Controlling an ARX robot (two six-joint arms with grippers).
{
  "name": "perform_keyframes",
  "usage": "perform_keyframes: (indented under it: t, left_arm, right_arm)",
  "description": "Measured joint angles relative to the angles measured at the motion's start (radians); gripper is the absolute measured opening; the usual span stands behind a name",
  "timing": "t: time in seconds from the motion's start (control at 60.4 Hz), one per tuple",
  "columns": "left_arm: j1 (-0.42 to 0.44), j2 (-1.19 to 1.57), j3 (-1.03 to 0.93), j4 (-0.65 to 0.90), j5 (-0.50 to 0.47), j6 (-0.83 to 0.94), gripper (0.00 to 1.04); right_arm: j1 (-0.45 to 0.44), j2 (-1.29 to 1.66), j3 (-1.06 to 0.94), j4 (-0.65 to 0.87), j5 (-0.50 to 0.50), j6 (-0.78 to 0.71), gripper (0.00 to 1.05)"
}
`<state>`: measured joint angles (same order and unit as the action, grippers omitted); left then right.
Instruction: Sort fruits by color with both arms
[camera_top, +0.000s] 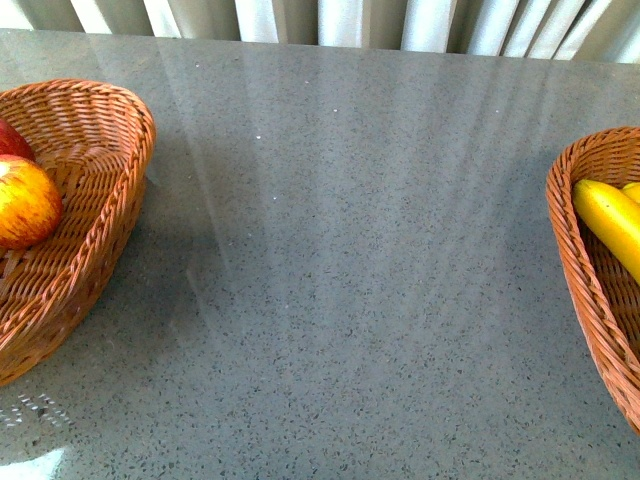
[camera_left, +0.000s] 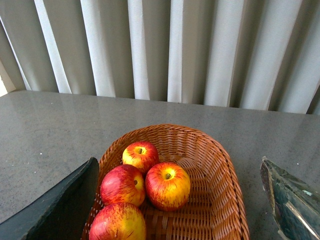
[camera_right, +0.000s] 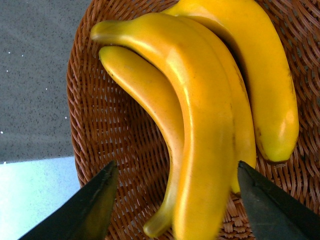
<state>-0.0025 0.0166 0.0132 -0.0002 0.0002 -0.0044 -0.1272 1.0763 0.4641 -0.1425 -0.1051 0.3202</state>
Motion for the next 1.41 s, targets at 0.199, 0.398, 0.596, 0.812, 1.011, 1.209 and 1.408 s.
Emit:
perform_keyframes:
  t: [0.199, 0.398, 0.596, 0.812, 1.011, 1.209, 1.408]
  left_arm:
    - [0.000, 0.000, 0.000, 0.000, 0.000, 0.000, 0.96]
    - [0.000, 0.000, 0.000, 0.000, 0.000, 0.000, 0.96]
    - [0.000, 0.000, 0.000, 0.000, 0.000, 0.000, 0.96]
    - [0.000, 0.000, 0.000, 0.000, 0.000, 0.000, 0.96]
    - [0.000, 0.000, 0.000, 0.000, 0.000, 0.000, 0.96]
    - [0.000, 0.000, 0.000, 0.000, 0.000, 0.000, 0.96]
    - [0.000, 0.000, 0.000, 0.000, 0.000, 0.000, 0.96]
  right_arm:
    - [0.088, -0.121, -0.019, 0.080, -0.027, -0.015, 0.96]
    - [0.091, -0.125, -0.019, 0.081, -0.023, -0.021, 0.96]
    - [0.123, -0.160, -0.303, 0.823, 0.100, -0.253, 0.62]
    - [0.124, -0.320, -0.381, 0.798, 0.102, -0.307, 0.15]
    - [0.124, -0.438, -0.410, 0.720, 0.103, -0.315, 0.02]
    - [0.124, -0.550, -0.446, 0.660, 0.105, -0.315, 0.02]
    - [0.124, -0.674, -0.446, 0.542, 0.105, -0.315, 0.02]
